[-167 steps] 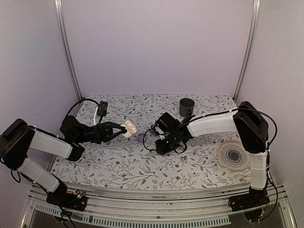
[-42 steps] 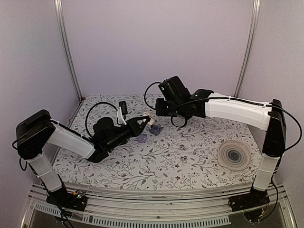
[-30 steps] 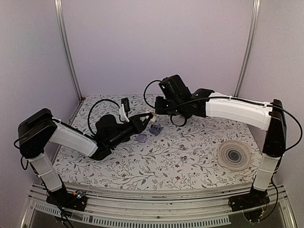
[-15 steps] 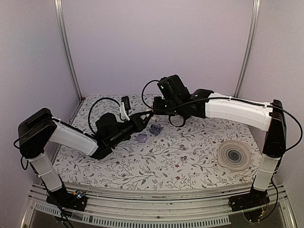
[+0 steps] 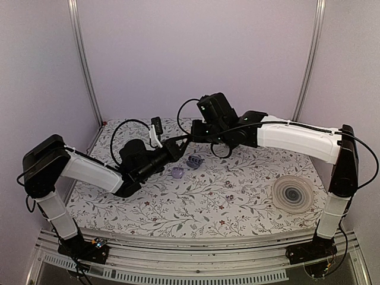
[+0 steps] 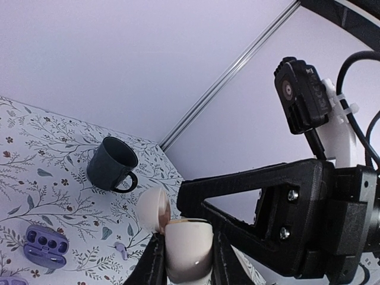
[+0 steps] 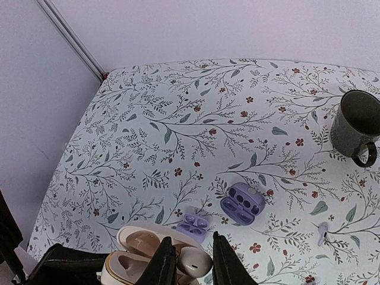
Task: Insert the wireless bluetooth earbuds into the charging case
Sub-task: Insert the right earbud into the right side groove of the charging case.
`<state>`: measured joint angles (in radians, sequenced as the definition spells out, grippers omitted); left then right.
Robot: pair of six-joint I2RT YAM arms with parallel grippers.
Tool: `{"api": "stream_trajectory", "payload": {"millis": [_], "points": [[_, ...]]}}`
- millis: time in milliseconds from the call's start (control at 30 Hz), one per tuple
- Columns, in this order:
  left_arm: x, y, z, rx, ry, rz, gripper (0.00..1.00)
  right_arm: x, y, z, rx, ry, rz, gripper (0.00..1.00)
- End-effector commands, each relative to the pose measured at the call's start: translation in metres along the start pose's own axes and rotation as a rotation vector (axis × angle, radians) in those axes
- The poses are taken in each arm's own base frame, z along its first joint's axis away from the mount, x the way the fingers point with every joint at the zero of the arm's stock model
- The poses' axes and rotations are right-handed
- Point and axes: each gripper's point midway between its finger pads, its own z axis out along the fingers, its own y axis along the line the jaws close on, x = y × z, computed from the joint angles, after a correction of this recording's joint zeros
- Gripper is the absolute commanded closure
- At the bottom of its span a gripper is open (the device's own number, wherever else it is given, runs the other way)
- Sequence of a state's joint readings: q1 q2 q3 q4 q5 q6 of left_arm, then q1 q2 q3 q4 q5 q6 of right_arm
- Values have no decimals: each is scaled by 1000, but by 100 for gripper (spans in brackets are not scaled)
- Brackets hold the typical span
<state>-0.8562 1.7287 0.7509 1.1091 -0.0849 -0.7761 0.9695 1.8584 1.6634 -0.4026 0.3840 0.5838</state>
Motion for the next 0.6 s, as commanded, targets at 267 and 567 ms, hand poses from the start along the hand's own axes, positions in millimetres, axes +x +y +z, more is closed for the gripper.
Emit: {"api": "stream_trajectory", "payload": {"millis": [267,567], "points": [[-36,-21,7,106,-142,11,100,-28,26,-27,-103,-36,26,72],[-47,-23,5,145,-183,16,100,-35,31,-38,-132,-35,29,70]]}}
